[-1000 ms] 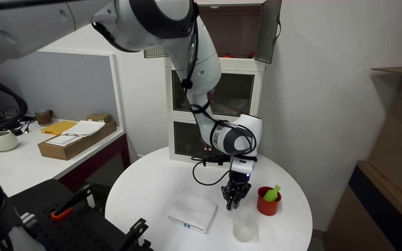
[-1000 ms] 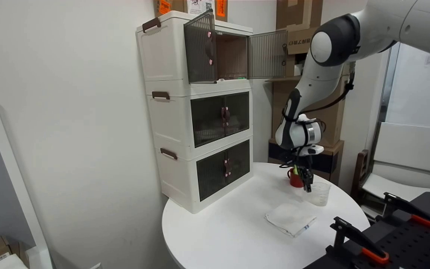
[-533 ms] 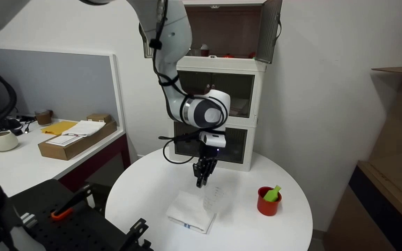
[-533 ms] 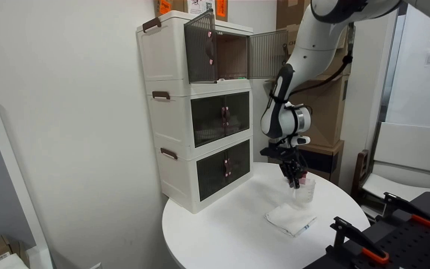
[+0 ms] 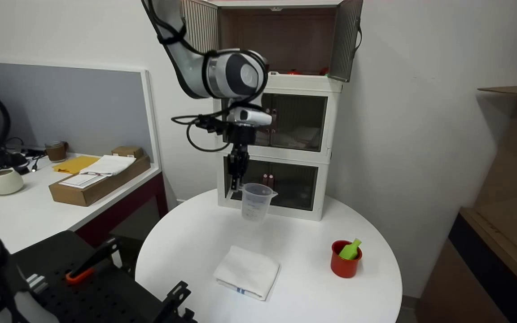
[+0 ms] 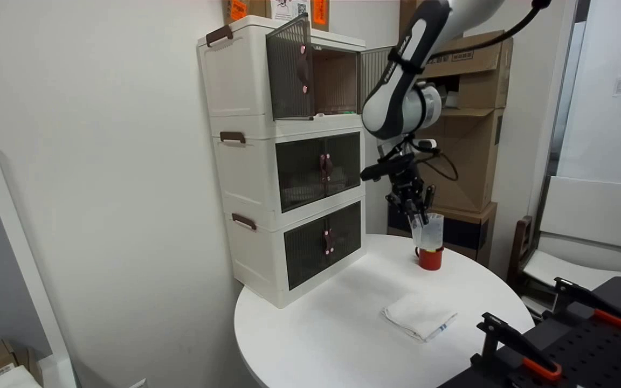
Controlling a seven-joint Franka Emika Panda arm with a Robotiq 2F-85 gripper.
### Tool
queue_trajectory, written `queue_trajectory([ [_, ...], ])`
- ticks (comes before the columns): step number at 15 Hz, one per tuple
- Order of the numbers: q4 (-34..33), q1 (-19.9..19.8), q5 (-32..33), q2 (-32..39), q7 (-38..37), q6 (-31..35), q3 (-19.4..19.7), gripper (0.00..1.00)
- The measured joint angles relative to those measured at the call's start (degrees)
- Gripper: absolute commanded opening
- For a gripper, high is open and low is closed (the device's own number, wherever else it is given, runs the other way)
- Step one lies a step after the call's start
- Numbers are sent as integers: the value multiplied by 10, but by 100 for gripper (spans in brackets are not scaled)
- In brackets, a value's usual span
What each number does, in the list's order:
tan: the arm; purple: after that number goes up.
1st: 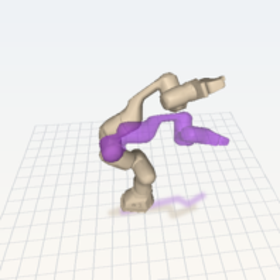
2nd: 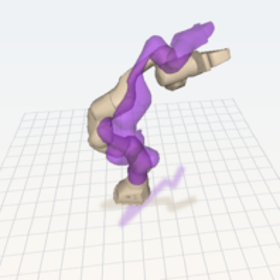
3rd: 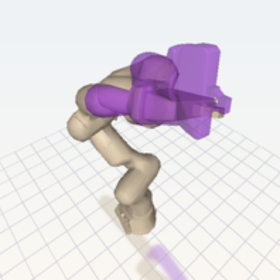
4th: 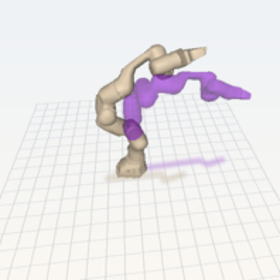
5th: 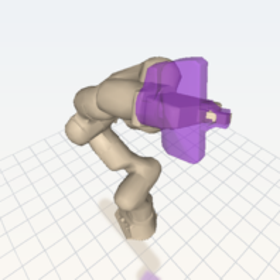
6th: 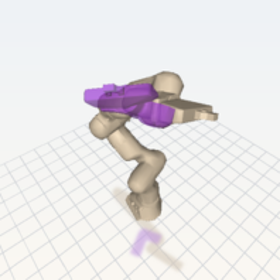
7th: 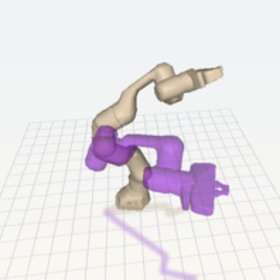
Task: Put the jug in the topmost shelf
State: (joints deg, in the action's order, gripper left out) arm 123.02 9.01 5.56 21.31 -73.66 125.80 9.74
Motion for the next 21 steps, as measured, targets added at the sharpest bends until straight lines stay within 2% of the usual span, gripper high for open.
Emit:
queue_trajectory([
  [7, -15, -1, 73, -200, 128, -242, -73, 7],
  [10, -50, -8, 108, -268, 186, -288, -98, 7],
  [12, -77, -18, 114, -305, 207, -279, -106, 7],
  [15, -106, -44, 98, -331, 220, -212, -107, 7],
  [21, -116, -88, -5, -283, 223, 25, -96, 7],
])
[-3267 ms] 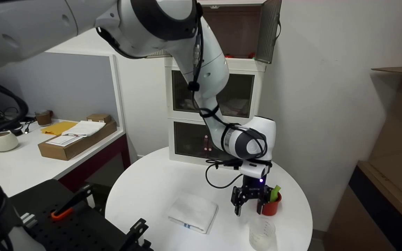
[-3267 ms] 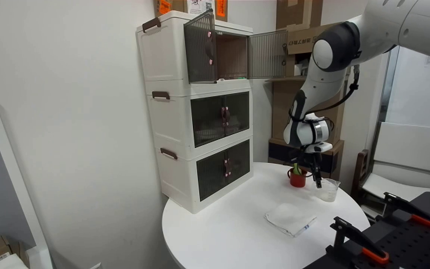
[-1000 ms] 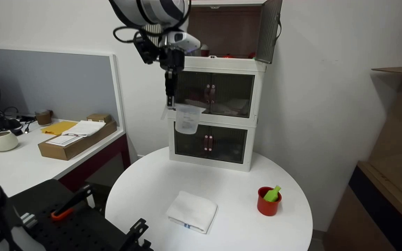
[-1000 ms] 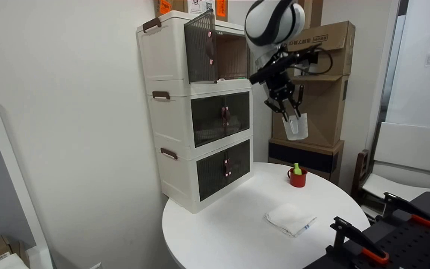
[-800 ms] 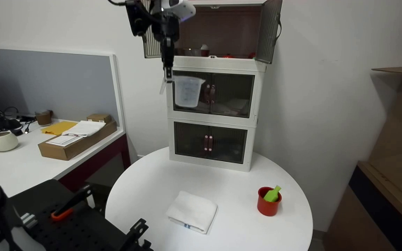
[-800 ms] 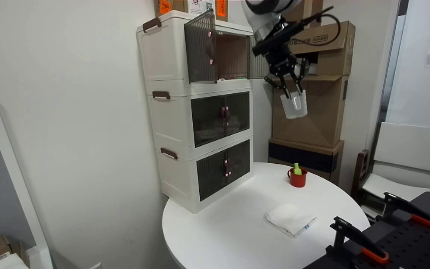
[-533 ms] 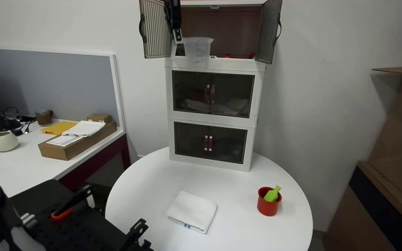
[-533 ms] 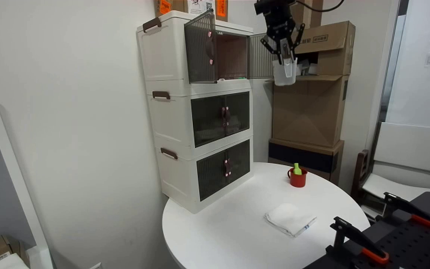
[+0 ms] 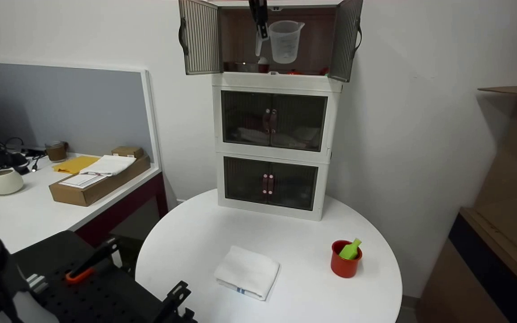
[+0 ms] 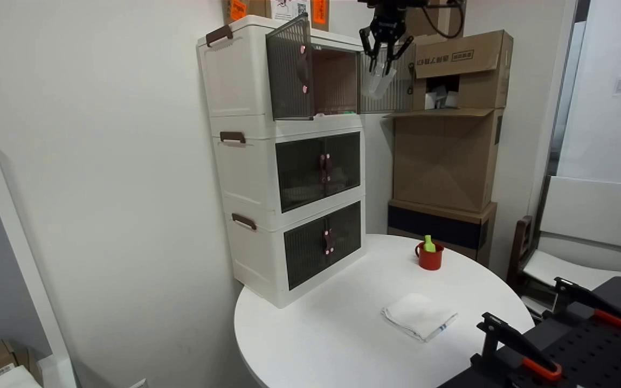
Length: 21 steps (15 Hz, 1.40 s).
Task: Put the jug in the topmost shelf
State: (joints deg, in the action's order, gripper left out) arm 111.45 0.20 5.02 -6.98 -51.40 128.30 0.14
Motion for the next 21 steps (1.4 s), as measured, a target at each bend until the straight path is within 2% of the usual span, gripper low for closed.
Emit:
queue_trajectory([
  [3, -25, -5, -83, 59, 13, 108, 2, 7],
  [6, -71, -4, -160, 119, 46, 160, -2, 7],
  [9, -126, -1, -200, 170, 61, 163, -8, 7],
  [13, -180, 4, -216, 223, 62, 163, -16, 7],
  [21, -224, 16, -216, 282, 62, 163, -19, 7],
])
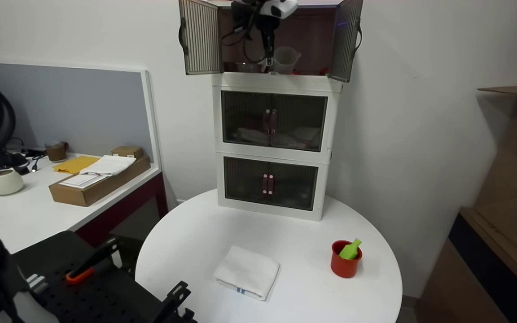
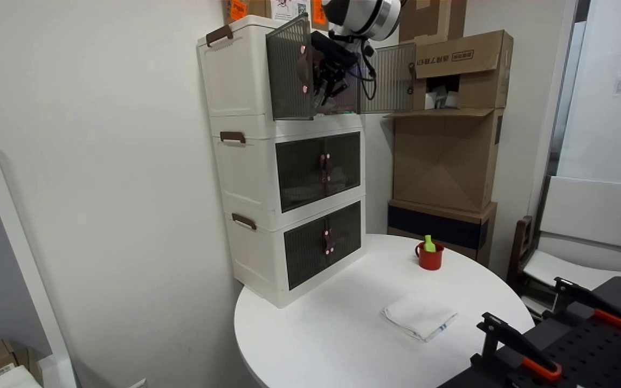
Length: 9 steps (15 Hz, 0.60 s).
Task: Put the jug in the topmost shelf
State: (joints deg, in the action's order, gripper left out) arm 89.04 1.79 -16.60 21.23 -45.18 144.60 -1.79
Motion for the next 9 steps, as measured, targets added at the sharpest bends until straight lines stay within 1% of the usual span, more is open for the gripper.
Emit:
queue_trajectory([
  [7, -22, 3, 1, 19, 0, 0, 1, 7],
  [8, -23, 3, 1, 20, 0, 0, 2, 25],
  [9, -24, 3, 1, 22, 0, 0, 3, 53],
])
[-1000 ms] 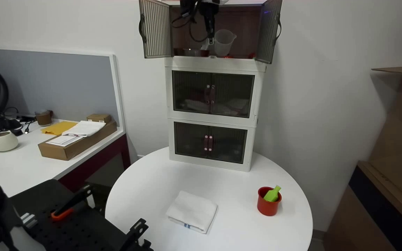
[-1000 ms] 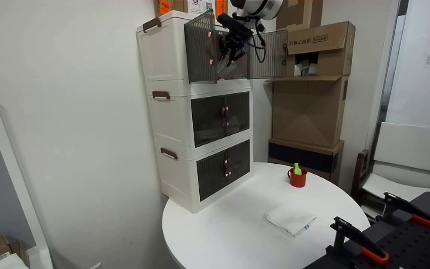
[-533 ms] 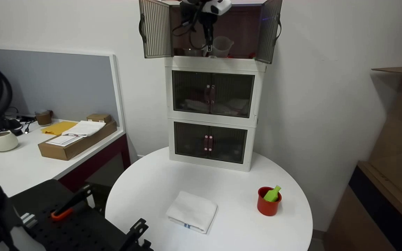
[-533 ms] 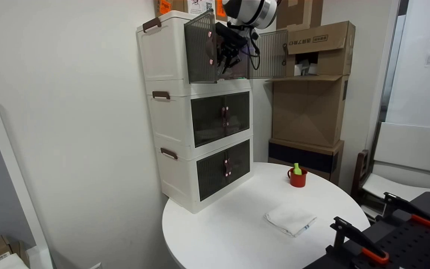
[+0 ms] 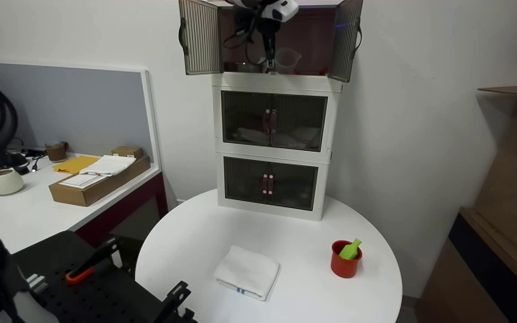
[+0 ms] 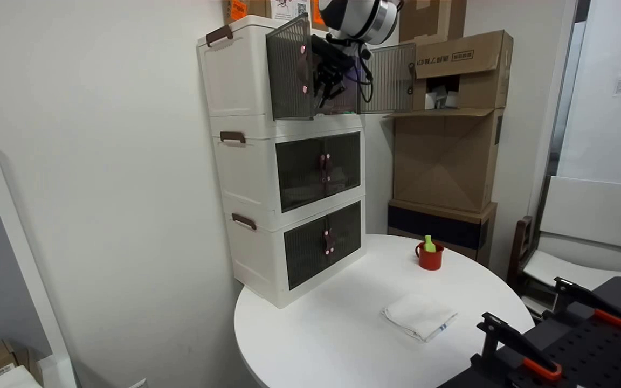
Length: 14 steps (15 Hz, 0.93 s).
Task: Put the jug in the topmost shelf
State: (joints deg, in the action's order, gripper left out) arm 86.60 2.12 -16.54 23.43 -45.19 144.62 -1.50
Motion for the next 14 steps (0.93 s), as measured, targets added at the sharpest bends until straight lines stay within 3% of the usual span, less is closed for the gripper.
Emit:
queue_trajectory([
  [1, -2, 1, 0, 2, 0, 0, 1, 54],
  [7, -3, 3, 0, 11, -1, 0, 2, 98],
  [14, 13, 19, 0, -27, 0, 0, -1, 100],
])
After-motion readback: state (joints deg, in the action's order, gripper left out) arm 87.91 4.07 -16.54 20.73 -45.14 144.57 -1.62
